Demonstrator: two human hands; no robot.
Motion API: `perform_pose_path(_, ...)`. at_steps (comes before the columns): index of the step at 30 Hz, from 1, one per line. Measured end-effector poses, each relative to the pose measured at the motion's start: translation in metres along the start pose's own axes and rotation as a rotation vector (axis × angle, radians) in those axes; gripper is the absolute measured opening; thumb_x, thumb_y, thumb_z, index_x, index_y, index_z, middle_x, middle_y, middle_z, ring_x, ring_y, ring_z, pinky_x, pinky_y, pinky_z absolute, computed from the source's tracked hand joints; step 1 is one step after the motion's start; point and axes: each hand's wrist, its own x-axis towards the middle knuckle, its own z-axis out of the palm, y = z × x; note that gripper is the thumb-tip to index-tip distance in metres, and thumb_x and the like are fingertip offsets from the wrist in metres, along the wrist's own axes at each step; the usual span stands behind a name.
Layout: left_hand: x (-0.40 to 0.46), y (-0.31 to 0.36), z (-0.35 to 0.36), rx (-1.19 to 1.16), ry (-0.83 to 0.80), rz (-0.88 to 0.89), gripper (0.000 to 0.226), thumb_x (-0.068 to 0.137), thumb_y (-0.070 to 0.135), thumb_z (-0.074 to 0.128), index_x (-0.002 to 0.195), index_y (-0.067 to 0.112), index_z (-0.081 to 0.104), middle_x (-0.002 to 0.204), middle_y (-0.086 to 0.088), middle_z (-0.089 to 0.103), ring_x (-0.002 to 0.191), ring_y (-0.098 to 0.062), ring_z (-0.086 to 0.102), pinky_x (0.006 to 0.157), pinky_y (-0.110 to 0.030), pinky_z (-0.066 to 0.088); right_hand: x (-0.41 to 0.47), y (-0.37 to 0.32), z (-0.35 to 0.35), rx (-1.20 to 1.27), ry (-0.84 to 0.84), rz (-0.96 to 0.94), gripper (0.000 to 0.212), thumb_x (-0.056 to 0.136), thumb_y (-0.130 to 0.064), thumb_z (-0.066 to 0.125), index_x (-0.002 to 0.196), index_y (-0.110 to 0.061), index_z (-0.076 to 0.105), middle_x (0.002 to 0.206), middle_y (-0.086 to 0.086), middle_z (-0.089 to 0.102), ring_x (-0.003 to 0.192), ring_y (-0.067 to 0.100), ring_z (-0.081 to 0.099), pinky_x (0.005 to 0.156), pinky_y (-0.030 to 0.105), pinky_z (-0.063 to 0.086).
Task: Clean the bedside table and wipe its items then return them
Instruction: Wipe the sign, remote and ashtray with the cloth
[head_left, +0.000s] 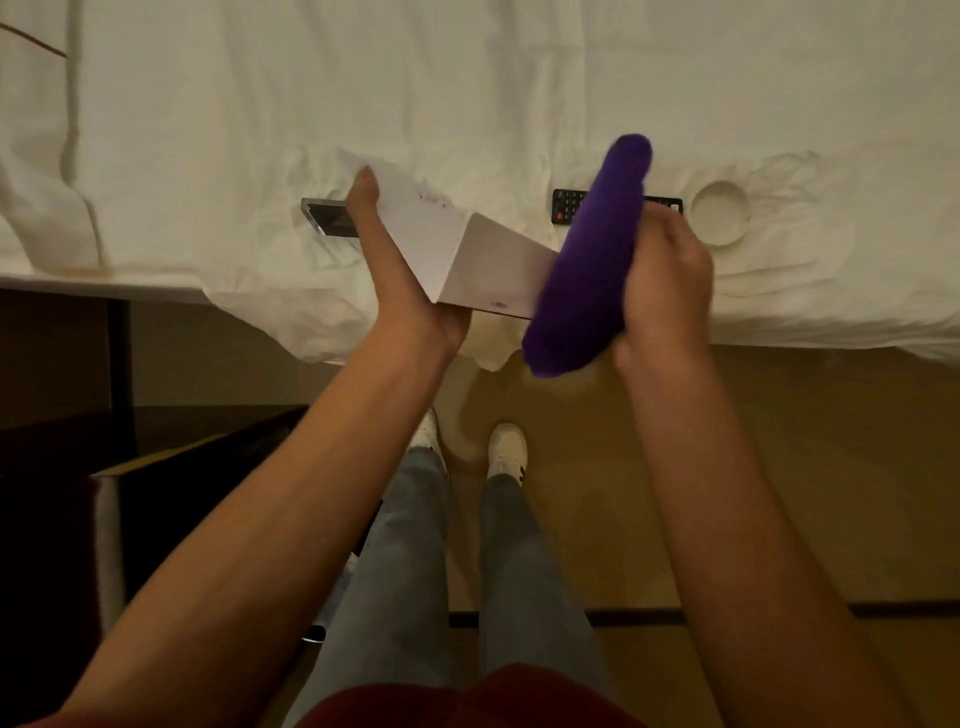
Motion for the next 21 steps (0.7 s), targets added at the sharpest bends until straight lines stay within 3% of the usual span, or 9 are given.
perform_pose_path(2,0.002,-0.006,0.001,-0.047,0.081,0.062,0.052,0.092,0.065,0.053,0.108,0.017,0.060,0.085,-0.004,0.061,0.078,-0.021,0.062,0.074,-0.035,0.053,-0.001,0.004,0.021,-0.122,0.042,-0.043,0.014,0.097,-0.035,0.063,0.097,-0.024,0.072,0.091,-0.006,0.075,0.082,0.010,0.072,0.067,0.027,0.054)
perform_pose_path(5,0.003,-0.007,0.000,-0.025,0.162,0.166,0.053,0.093,0.064,0.052,0.117,0.017,0.059,0.098,-0.002,0.064,0.086,-0.021,0.065,0.073,-0.033,0.055,-0.012,0.010,0.038,-0.271,-0.007,-0.126,0.015,0.101,-0.035,0.059,0.101,-0.023,0.068,0.093,-0.009,0.070,0.084,0.003,0.066,0.070,0.023,0.050)
perform_pose_path(8,0.008,-0.007,0.000,0.137,0.226,0.277,0.057,0.095,0.062,0.053,0.136,0.023,0.053,0.135,-0.006,0.061,0.117,-0.026,0.064,0.097,-0.044,0.057,-0.026,0.008,0.044,-0.230,-0.056,-0.109,0.014,0.101,-0.035,0.059,0.097,-0.025,0.068,0.089,-0.012,0.070,0.082,-0.001,0.066,0.069,0.018,0.052)
perform_pose_path(10,0.011,-0.005,0.000,0.242,0.283,0.359,0.063,0.096,0.058,0.056,0.143,0.018,0.047,0.147,-0.014,0.054,0.130,-0.031,0.057,0.108,-0.053,0.050,-0.034,0.003,0.043,-0.075,-0.107,-0.033,0.015,0.099,-0.036,0.061,0.095,-0.025,0.071,0.089,-0.008,0.074,0.088,0.008,0.071,0.073,0.028,0.057)
perform_pose_path(12,0.015,-0.002,-0.002,0.286,0.287,0.375,0.066,0.093,0.058,0.062,0.142,0.017,0.048,0.144,-0.014,0.057,0.130,-0.029,0.058,0.109,-0.053,0.049,-0.040,-0.002,0.037,0.090,-0.156,0.013,0.015,0.095,-0.036,0.062,0.089,-0.029,0.073,0.089,-0.005,0.076,0.088,0.015,0.073,0.073,0.033,0.059)
perform_pose_path(15,0.016,0.006,-0.011,0.355,0.262,0.332,0.064,0.091,0.062,0.062,0.139,0.020,0.052,0.130,-0.004,0.065,0.116,-0.021,0.065,0.104,-0.050,0.054,-0.037,-0.004,0.021,0.305,-0.128,0.073,0.020,0.094,-0.034,0.062,0.081,-0.032,0.077,0.083,-0.007,0.076,0.079,0.012,0.073,0.068,0.033,0.059)
perform_pose_path(19,0.017,0.010,-0.025,0.401,0.232,0.301,0.064,0.095,0.069,0.050,0.137,0.021,0.055,0.135,-0.006,0.064,0.120,-0.025,0.065,0.100,-0.044,0.056,-0.023,0.008,0.008,0.210,-0.042,0.173,0.018,0.095,-0.032,0.061,0.084,-0.029,0.075,0.080,-0.007,0.075,0.074,0.011,0.072,0.064,0.031,0.057)
perform_pose_path(21,0.015,0.000,-0.026,0.422,0.258,0.322,0.058,0.098,0.067,0.042,0.129,0.021,0.061,0.121,0.000,0.071,0.104,-0.013,0.072,0.082,-0.029,0.060,-0.025,0.022,0.014,0.174,-0.050,0.287,0.016,0.095,-0.031,0.061,0.086,-0.028,0.074,0.079,-0.006,0.075,0.071,0.010,0.071,0.065,0.031,0.055)
